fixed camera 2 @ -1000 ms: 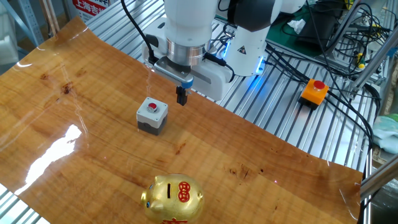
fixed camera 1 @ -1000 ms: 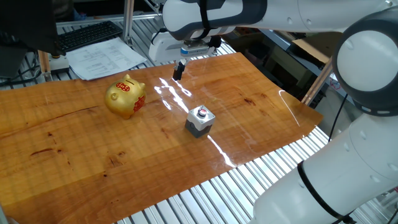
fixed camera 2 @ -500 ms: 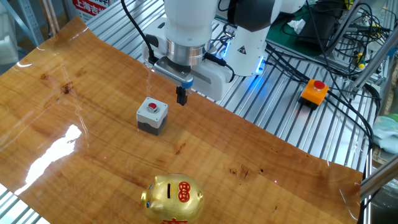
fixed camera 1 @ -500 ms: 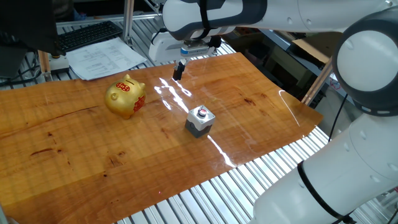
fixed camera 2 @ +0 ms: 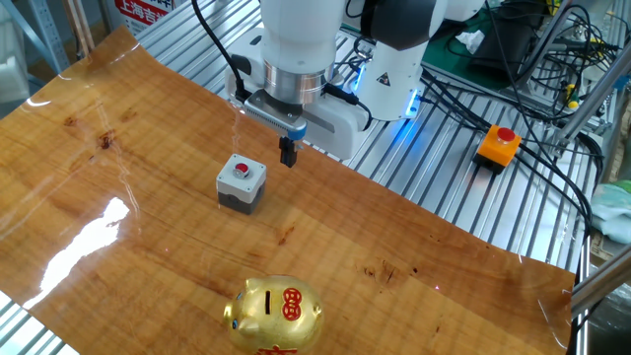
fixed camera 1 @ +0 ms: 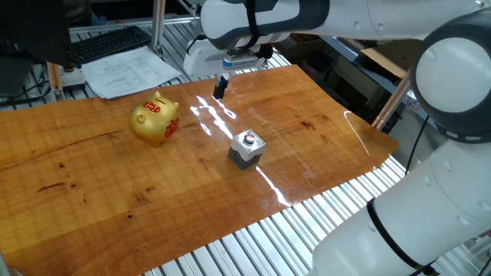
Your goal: Drop coins into a piggy bank
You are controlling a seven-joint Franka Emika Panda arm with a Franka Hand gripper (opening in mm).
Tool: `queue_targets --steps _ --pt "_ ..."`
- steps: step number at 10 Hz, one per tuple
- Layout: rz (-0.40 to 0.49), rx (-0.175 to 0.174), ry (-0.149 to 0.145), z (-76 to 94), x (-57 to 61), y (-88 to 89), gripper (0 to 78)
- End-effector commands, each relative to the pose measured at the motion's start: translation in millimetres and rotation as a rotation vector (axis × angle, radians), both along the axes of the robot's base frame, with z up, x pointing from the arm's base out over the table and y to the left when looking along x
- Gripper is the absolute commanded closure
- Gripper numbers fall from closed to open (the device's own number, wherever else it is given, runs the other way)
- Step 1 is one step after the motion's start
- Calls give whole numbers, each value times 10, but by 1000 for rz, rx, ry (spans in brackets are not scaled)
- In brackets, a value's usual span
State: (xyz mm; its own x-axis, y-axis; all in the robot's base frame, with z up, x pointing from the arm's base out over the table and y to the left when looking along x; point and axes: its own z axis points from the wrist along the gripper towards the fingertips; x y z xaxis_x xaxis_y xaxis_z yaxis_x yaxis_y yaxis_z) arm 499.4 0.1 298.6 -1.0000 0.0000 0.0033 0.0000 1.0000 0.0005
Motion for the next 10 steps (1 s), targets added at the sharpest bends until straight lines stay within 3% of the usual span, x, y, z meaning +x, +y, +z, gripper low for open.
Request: queue_targets --steps 1,2,10 --pt "-291 111 50 0 0 0 776" --pt "-284 71 46 0 0 0 776" --pt "-306 88 61 -29 16 -85 776"
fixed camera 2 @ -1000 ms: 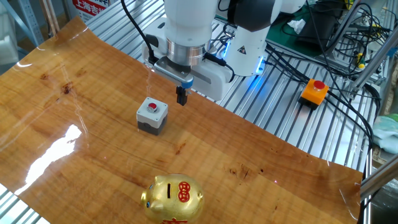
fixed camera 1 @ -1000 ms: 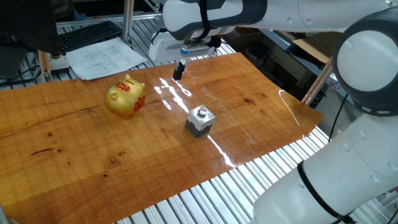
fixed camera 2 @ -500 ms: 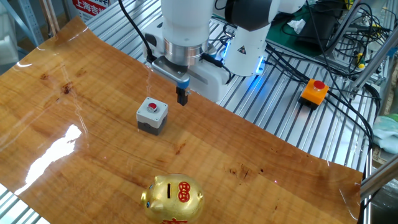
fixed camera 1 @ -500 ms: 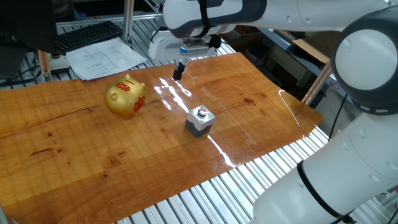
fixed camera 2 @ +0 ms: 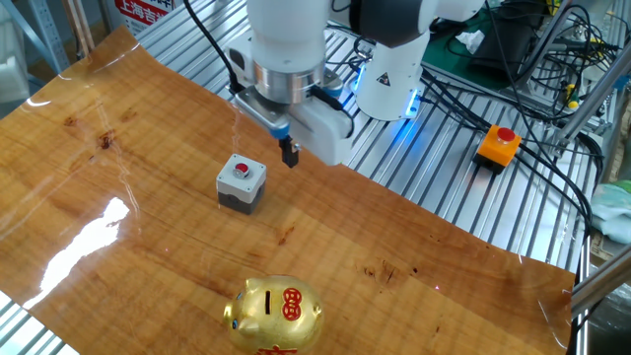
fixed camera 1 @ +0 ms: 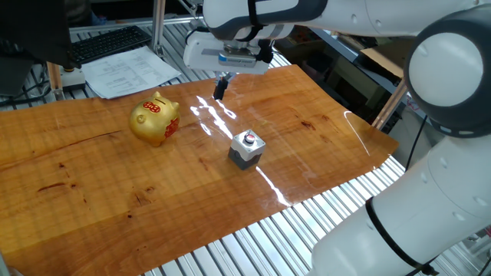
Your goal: Drop coins into a piggy bank
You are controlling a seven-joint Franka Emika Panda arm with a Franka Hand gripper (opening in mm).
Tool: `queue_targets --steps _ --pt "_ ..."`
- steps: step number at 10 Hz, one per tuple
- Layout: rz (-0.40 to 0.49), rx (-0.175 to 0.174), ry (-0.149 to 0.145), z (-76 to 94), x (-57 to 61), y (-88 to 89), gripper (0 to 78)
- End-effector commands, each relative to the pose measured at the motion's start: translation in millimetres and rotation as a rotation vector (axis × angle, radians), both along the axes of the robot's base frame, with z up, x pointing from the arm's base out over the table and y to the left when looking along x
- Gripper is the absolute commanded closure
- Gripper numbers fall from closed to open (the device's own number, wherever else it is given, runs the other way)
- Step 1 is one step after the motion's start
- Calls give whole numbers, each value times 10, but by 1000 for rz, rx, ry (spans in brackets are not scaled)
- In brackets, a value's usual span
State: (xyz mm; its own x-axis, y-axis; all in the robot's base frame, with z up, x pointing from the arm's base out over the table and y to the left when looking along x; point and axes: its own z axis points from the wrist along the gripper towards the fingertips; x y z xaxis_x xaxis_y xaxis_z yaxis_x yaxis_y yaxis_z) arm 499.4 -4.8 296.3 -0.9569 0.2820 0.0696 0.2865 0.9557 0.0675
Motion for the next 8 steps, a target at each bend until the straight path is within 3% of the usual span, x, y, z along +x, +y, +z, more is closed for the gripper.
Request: queue_targets --steps 1,4,8 --pt "-20 11 0 -39 18 -50 776" --pt "-19 8 -12 -176 23 -93 776" --pt "-33 11 -21 -211 23 -103 776"
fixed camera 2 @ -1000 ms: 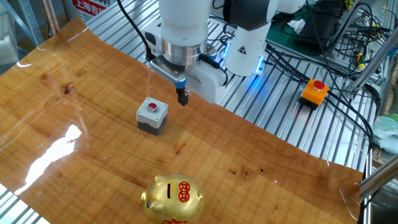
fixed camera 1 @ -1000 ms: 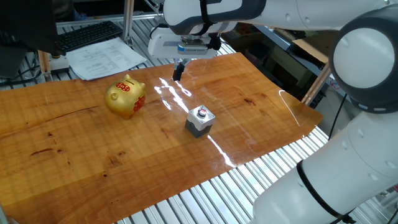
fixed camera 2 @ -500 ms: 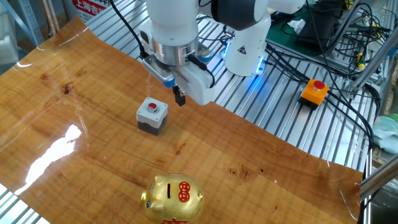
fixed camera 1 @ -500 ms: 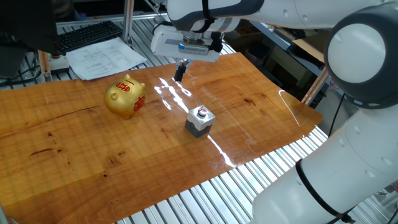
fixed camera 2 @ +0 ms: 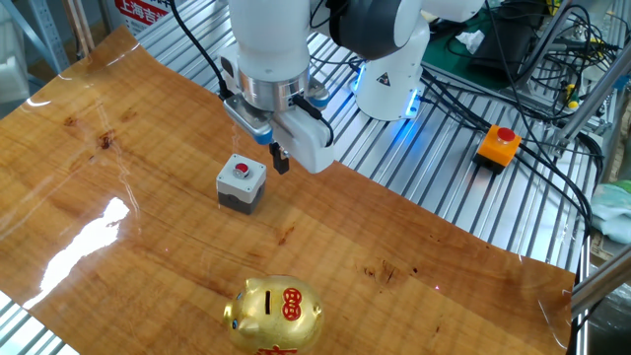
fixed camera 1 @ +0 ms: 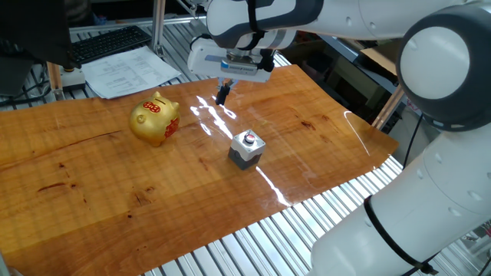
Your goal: Drop coins into a piggy bank
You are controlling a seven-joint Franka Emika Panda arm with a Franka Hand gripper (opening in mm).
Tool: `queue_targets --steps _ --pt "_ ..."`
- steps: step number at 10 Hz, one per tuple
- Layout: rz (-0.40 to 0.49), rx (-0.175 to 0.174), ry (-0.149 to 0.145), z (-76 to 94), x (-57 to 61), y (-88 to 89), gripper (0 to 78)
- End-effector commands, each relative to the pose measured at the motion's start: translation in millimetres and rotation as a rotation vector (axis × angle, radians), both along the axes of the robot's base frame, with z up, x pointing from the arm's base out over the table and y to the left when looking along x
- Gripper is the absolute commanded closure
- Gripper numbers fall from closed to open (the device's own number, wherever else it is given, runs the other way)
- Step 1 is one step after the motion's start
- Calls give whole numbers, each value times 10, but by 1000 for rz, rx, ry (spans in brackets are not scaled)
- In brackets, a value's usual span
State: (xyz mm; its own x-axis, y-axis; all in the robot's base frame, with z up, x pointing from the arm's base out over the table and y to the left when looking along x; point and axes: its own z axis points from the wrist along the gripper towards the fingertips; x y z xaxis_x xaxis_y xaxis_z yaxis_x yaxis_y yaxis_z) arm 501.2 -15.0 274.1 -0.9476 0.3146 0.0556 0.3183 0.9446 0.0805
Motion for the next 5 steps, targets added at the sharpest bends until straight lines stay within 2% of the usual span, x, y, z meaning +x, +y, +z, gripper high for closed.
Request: queue_targets --steps 1,5 --pt "3 2 -4 11 6 -1 776" --pt "-1 0 -6 11 4 -1 776"
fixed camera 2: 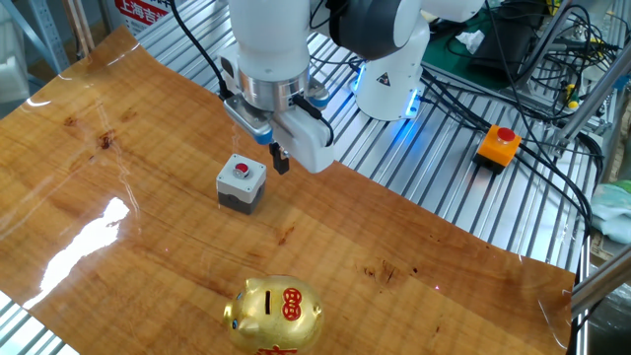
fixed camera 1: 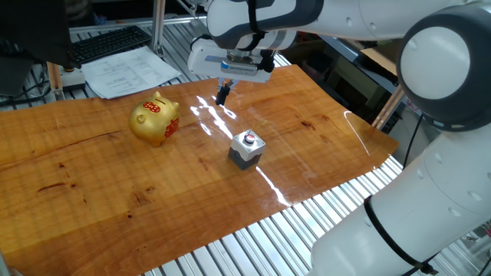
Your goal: Drop coins into a piggy bank
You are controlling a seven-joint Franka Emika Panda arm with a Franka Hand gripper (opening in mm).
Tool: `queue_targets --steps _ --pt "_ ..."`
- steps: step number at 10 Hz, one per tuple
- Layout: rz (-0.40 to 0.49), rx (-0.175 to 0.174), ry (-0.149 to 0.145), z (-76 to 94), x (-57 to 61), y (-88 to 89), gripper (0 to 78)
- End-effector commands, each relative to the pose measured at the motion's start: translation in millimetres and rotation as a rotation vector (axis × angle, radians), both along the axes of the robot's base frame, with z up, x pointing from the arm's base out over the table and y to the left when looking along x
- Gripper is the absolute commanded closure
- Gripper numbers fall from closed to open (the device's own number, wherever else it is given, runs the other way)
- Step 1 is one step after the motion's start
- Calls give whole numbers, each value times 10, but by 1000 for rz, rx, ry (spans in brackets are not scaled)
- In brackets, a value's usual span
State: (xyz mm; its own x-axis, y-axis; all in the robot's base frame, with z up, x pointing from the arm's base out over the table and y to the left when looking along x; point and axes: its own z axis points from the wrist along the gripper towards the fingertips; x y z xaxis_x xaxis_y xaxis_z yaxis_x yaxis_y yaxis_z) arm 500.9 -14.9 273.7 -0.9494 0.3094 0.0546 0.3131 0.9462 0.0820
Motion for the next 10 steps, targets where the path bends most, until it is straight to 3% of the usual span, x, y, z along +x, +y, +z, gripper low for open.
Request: queue_targets --steps 1,4,7,10 --pt "-20 -4 -3 15 7 -2 776" --pt "-30 -5 -9 15 7 -2 776" --pt "-116 0 -20 15 7 -2 776" --pt "-211 -3 -8 15 7 -2 776"
